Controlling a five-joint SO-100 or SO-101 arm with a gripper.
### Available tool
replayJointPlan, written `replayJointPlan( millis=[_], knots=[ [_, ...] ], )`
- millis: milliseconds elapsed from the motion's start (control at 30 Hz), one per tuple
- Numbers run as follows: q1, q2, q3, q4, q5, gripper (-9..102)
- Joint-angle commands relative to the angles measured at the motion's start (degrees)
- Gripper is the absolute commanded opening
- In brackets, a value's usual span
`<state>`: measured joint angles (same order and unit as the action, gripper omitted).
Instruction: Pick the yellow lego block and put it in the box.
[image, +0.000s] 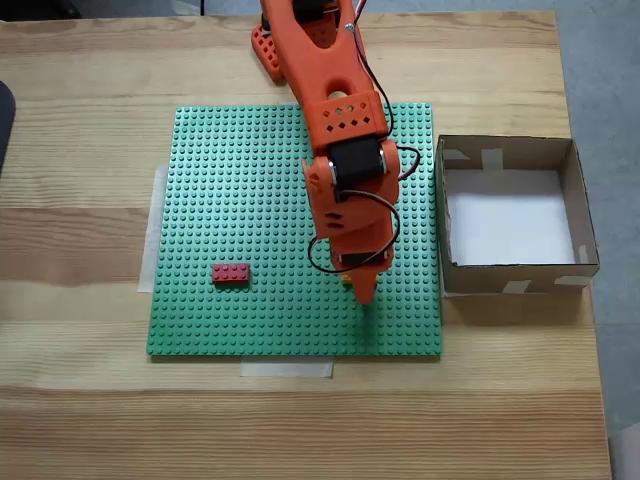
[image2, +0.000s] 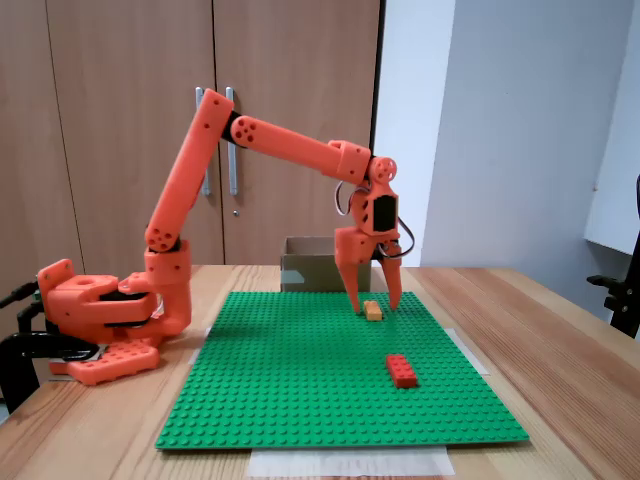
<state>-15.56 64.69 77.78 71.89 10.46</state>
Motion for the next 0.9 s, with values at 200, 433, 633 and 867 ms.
replayJointPlan(
  millis=[200,433,633,867],
  knots=[
    [0.3,0.2,-0.3,-1.1,1.9,26],
    [0.4,0.1,0.4,-1.0,2.4,21],
    [0.6,0.1,0.5,-0.6,2.5,15],
    [1.2,0.2,0.5,-1.1,2.2,8]
  ],
)
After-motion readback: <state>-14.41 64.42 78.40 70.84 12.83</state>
